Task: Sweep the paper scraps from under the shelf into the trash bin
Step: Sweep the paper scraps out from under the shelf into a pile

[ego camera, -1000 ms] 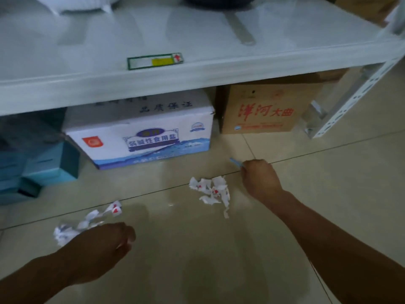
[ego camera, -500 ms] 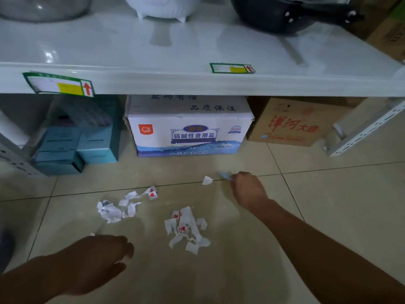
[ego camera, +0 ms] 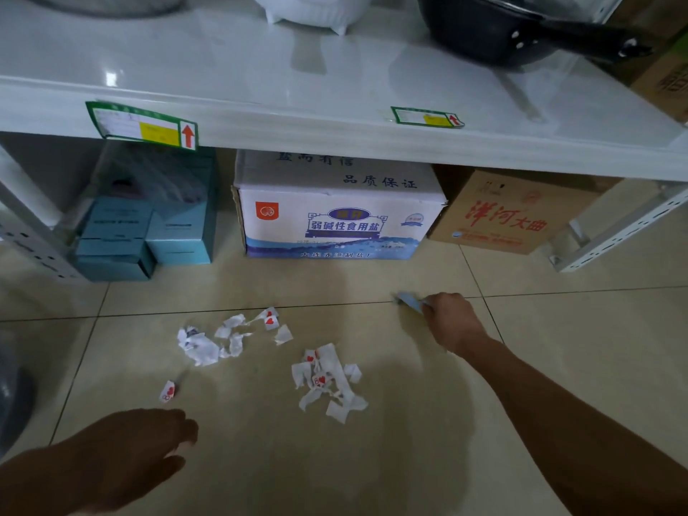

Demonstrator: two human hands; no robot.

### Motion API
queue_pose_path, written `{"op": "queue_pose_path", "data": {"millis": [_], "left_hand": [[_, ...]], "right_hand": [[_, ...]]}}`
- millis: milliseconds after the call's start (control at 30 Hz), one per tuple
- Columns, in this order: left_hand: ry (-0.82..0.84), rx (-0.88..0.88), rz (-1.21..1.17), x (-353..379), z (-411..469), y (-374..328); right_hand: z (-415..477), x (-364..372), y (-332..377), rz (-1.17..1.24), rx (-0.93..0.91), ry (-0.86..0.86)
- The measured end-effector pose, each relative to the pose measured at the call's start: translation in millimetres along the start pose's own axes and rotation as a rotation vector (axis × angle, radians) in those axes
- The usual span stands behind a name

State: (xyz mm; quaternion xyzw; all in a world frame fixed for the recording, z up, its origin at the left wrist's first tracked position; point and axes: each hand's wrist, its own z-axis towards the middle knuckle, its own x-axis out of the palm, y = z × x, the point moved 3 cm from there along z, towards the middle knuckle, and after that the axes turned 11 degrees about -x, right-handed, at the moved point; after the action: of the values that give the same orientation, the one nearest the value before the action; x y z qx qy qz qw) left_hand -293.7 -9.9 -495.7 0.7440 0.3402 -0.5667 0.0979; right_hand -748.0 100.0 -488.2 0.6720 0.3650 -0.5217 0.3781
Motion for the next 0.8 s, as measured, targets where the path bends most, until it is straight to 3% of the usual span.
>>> {"op": "queue_pose_path", "data": {"millis": [100, 200, 267, 333, 433, 533, 600, 800], "left_hand": [[-0.053, 0.008, -0.047, 13, -4, 7], [-0.041, 0.008, -0.015, 20, -1, 9], [0.065, -0.021, 0.022, 21, 1, 11], [0.047, -0.041, 0.027, 15, 8, 10], [0.092, -0.077, -0.05, 5, 15, -2], [0.054, 0.042, -0.054, 19, 14, -3], [0.111, 0.082, 0.054, 21, 15, -12], [0.308, 0.044, 0.379, -7, 30, -37]], "right_hand": [[-4, -15, -3, 0.009, -0.047, -0.101], [-1, -10, -6, -0.068, -0.062, -0.008], [0, -7, -2, -0.007, -0.105, 0.028], [-3, -20, -5, 0.054, -0.129, -0.076], [-19, -41, -36, -0.012, 0.06, -0.219], [-47, -29, -76, -0.039, 0.342, -0.117], [-62, -11, -78, -0.007, 0.391, -0.041], [-74, 4, 27, 0.152, -0.022, -0.032]]}}
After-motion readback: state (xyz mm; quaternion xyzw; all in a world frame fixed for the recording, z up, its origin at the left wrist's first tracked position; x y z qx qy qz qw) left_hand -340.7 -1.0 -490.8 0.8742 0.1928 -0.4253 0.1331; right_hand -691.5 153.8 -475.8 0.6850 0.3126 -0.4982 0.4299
